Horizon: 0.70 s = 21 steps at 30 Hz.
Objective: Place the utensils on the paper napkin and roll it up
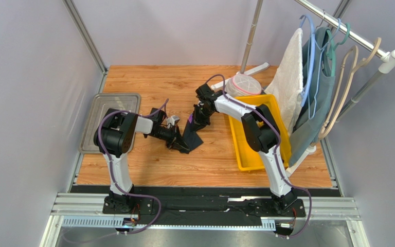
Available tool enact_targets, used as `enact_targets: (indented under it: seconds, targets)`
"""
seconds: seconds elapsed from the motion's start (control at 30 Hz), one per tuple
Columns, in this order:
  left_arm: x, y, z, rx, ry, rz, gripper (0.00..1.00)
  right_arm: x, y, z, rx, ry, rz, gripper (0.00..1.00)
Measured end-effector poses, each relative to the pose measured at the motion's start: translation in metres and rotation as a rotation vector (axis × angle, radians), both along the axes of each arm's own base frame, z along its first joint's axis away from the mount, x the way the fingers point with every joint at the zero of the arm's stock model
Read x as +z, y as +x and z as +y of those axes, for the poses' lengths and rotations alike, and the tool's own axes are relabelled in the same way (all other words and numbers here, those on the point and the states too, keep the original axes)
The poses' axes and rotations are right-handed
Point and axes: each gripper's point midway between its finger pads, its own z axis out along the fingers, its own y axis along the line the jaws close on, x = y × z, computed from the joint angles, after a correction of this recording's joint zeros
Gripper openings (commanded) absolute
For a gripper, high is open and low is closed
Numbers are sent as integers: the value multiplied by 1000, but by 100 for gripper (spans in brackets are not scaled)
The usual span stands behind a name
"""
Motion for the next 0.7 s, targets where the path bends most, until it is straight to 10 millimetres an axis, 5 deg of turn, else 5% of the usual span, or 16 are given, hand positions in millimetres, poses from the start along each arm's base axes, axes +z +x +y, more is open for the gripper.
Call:
enact_targets:
  seconds: [0.17,0.33,0.53,0.7]
  targets:
    - [0,1,0,2,-1,-2,8,1,1,3,18,51,14,0]
    - [6,7,1,22,32,-45,37,3,6,4,51,96,-4,0]
    - [49,23,6,43,52,-244,60,5,7,3,89,163,-45,0]
    - [93,36,19,59,62,-402,66,6,7,5,112,220,-72,0]
